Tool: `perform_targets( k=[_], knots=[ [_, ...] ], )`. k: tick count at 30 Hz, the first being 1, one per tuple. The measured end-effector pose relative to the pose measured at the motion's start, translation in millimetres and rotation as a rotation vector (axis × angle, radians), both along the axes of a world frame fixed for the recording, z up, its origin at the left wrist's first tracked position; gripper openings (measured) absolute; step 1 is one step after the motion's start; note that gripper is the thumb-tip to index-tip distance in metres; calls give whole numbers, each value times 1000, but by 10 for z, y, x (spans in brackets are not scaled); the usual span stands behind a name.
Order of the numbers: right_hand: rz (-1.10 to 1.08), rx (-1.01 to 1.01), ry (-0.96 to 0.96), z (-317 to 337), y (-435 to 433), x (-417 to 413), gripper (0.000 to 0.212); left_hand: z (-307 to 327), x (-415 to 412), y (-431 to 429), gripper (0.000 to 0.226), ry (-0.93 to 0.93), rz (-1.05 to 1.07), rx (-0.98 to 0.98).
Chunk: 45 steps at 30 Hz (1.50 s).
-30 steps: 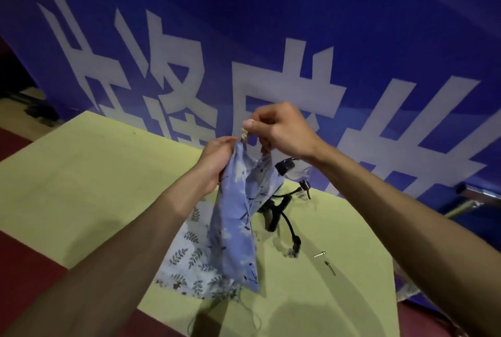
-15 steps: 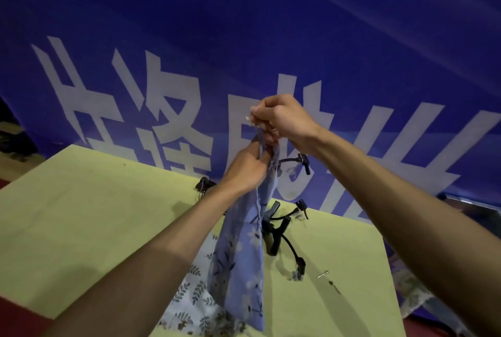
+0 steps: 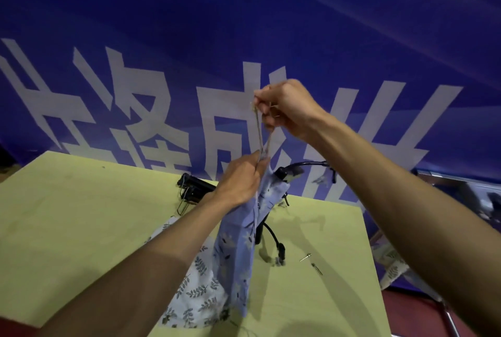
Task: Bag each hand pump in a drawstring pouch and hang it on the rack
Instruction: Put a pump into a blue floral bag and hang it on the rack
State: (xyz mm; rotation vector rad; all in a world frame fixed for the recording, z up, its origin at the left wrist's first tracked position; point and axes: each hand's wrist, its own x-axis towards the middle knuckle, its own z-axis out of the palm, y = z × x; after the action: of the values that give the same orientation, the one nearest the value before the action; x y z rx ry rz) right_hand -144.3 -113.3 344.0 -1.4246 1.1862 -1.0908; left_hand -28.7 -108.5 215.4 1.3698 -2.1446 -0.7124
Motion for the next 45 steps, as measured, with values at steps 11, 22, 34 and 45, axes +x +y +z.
perform_targets(
  k=[11,22,34,45],
  knots=[
    [-61,-98,-296,245,442,-1313,29,28,-1236,-58,47,-320,-232,-14],
    [-184,-156,-87,306,1140,-3071,24,717,-2764,319,30,559,-505,426],
    [-437,95,-35,-393,2210,-4976,24,549,-4578,997,17,397,-820,585],
    [-927,295,212,-1385,2823,-6208,28,-225,-6120,1410,18,41,-945,569]
  ],
)
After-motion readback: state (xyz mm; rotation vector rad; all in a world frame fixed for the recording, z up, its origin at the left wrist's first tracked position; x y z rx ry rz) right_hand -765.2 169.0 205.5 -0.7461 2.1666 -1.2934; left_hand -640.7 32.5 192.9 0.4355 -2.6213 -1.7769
